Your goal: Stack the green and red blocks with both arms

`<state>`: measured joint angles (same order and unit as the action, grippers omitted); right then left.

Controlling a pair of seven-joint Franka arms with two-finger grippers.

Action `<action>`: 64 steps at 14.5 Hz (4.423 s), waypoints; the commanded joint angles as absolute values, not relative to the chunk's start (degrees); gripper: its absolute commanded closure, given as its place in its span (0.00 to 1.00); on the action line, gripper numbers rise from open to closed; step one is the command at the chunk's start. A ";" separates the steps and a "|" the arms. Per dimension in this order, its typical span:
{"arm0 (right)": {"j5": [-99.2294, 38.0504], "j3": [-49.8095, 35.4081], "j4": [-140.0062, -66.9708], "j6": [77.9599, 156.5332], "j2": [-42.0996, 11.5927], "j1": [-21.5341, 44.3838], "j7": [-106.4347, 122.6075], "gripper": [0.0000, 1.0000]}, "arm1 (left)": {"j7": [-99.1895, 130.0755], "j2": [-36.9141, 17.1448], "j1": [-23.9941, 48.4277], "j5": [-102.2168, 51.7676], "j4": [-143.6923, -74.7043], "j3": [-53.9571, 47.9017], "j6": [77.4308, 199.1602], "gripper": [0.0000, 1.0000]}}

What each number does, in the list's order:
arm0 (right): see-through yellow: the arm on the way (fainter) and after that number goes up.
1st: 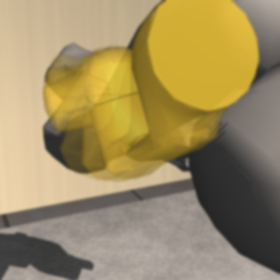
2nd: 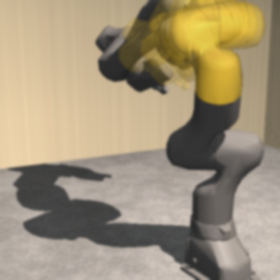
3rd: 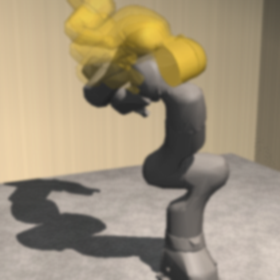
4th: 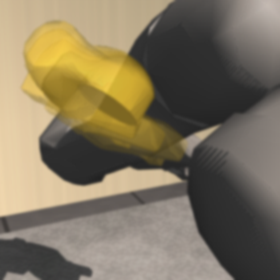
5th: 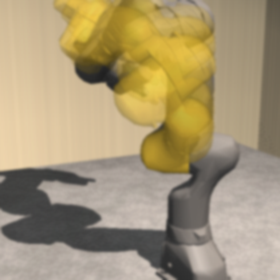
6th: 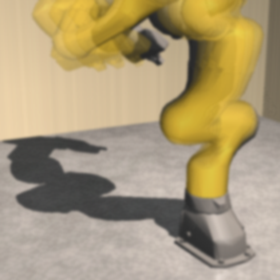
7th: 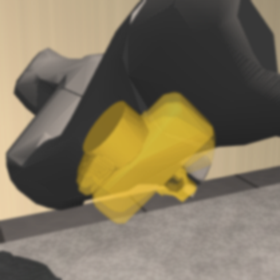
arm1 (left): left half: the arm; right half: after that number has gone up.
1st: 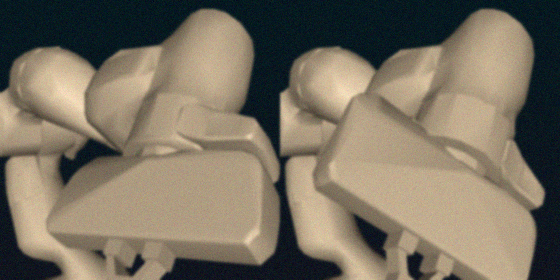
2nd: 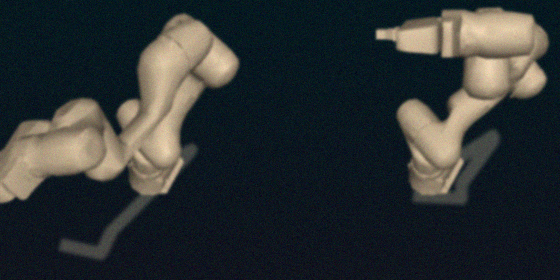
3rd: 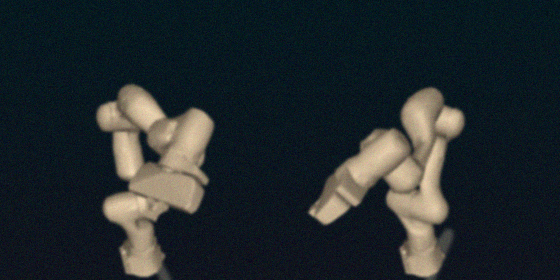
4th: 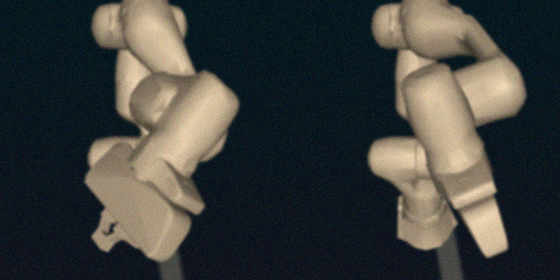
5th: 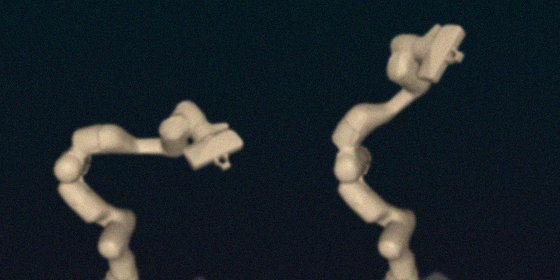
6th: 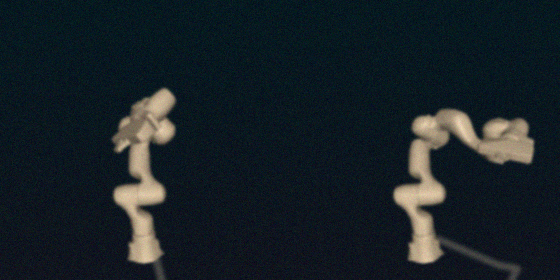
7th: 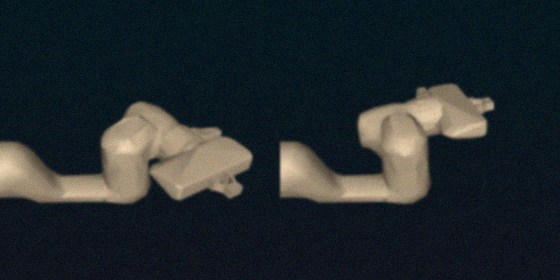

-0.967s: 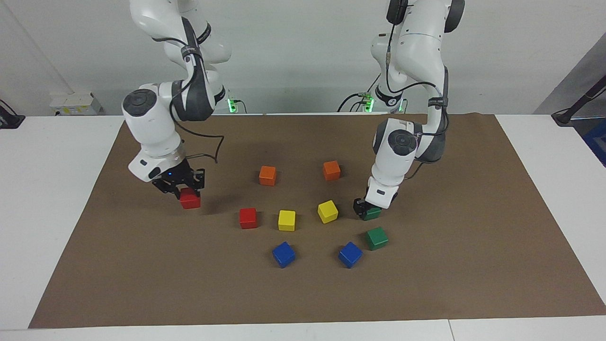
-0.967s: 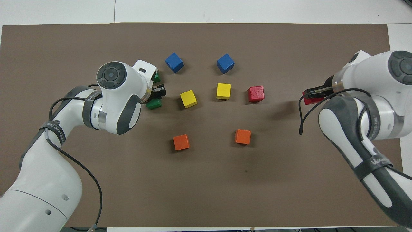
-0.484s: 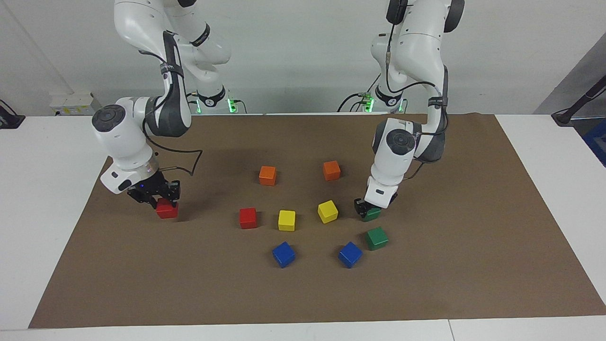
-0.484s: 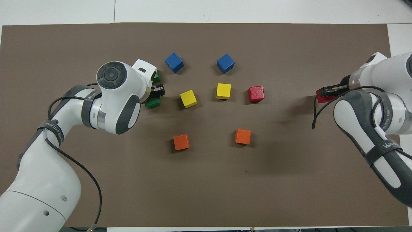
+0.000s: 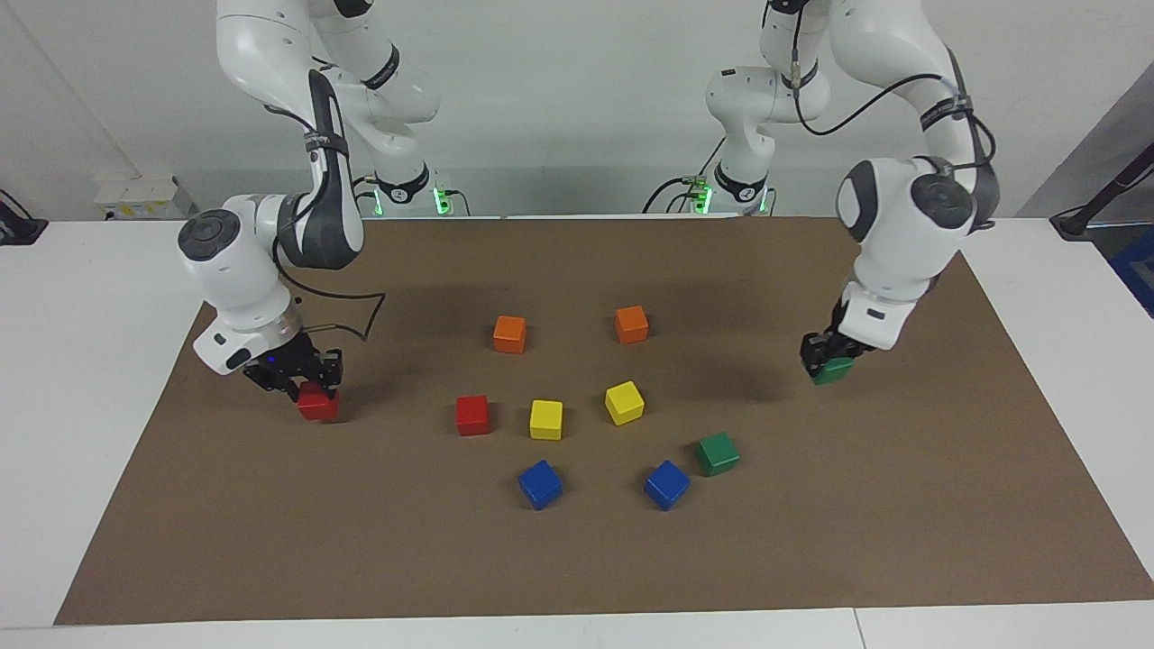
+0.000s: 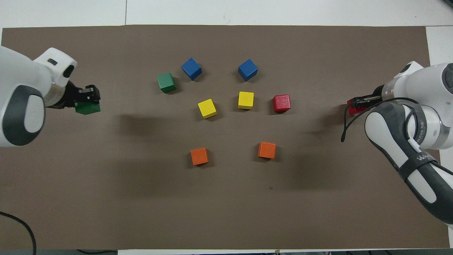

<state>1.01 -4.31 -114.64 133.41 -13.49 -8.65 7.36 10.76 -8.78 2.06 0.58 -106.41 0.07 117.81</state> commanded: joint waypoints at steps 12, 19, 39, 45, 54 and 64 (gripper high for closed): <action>0.26 -5.01 -117.69 139.48 -15.21 -11.07 7.47 0.00 | -10.19 -10.45 -12.66 1.23 -121.46 -0.62 137.62 1.00; 0.44 -5.36 -101.49 114.86 -11.95 -9.77 3.80 0.00 | -13.89 -14.06 -12.57 0.70 -121.64 -0.79 141.77 1.00; 5.71 -5.54 -96.32 127.96 -23.64 12.13 -22.76 0.00 | 9.26 -15.64 2.70 -1.67 -96.07 -0.79 114.61 0.00; 5.71 -5.62 -101.94 132.35 -23.12 12.30 -22.68 0.00 | 32.75 -26.34 13.61 -1.06 -85.10 -0.53 114.78 0.00; 5.71 -5.62 -106.96 138.77 -23.73 13.36 -23.03 0.27 | 42.01 -33.66 18.28 -0.09 -82.79 -0.35 124.53 0.00; 5.71 -5.54 -98.96 112.69 -12.06 2.66 -6.27 1.00 | 41.57 -37.27 20.57 7.82 -84.55 -0.44 132.01 0.00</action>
